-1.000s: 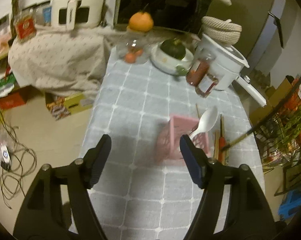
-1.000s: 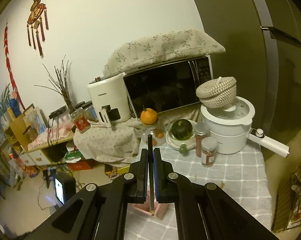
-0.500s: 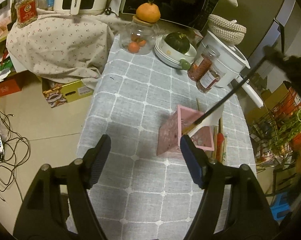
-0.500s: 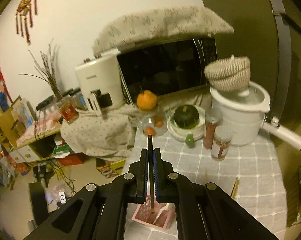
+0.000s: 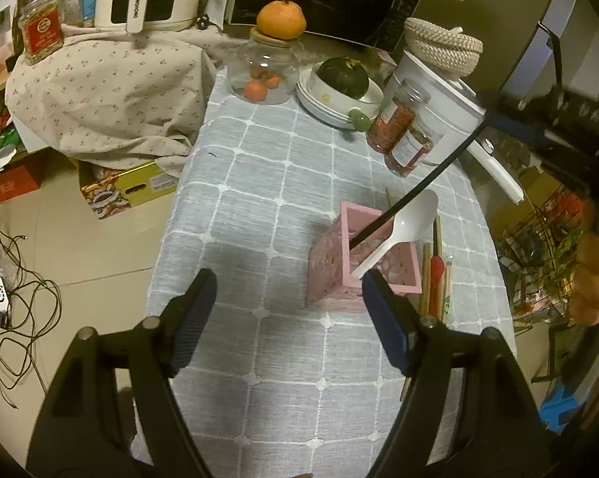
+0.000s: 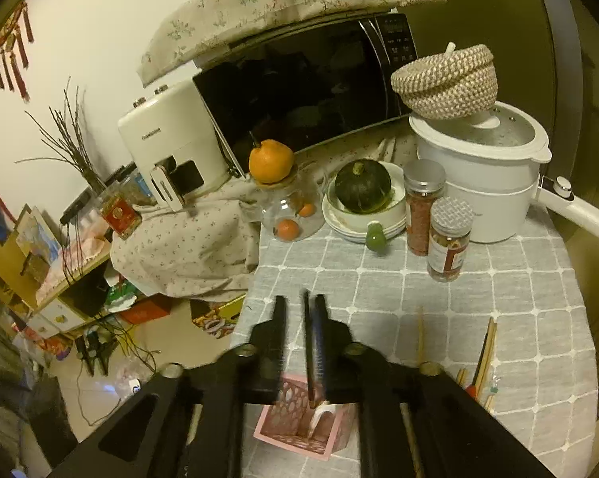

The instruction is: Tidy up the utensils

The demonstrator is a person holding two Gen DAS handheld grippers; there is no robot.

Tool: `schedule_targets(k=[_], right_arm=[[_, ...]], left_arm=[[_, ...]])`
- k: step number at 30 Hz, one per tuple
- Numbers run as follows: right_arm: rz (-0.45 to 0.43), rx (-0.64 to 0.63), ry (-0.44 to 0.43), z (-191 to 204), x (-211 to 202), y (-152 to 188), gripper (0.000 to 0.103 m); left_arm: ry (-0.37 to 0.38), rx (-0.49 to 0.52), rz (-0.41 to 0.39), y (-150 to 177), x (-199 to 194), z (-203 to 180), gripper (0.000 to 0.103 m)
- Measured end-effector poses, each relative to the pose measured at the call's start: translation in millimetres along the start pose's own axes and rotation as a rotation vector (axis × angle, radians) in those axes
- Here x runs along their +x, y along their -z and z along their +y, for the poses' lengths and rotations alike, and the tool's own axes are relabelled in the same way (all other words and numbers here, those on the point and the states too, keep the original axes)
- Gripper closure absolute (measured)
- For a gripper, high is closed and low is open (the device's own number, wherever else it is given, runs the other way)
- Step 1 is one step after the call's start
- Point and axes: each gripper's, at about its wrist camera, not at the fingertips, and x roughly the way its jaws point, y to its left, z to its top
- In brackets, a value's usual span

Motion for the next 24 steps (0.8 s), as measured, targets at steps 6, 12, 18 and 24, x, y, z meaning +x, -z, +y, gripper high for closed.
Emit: schedule_targets(k=[6,12,18,24], right_arm=[[-0.049,-0.023,0.002,-11,-33,-4,0.057],[-0.092,-0.031,0.056,-39,-72,1,0.038],[-0.091,-0.044,0.146,-74,-88,23,0.029],[0.024,-0.028,0.21,-116,-61,69,0.027]], left_arm=[[0.014,0.026,-0.006,3,0,-8,0.024],[0.024,0.064,0.008,9,3,-20,0.021],[0.031,0.102,0.018,18,10,-32,0.019],[0.043,0.164,0.073,31,27,-48,0.019]])
